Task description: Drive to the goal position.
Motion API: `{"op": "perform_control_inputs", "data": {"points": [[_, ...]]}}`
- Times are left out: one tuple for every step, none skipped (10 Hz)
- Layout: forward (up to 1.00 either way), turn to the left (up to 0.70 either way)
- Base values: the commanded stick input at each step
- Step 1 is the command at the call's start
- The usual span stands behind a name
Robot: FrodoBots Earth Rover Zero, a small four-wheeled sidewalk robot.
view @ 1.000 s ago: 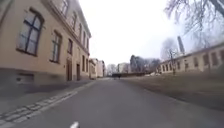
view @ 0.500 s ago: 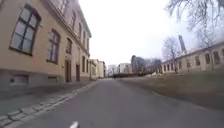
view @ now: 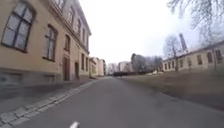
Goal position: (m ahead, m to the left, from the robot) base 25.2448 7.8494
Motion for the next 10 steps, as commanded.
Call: {"op": "perform_control_inputs", "data": {"points": [[1.00,0.00],[1.00,0.00],[1.00,0.00],[1.00,0.00],[1.00,0.00],[1.00,0.00],[1.00,0.00],[1.00,0.00],[1.00,0.00],[1.00,0.00]]}}
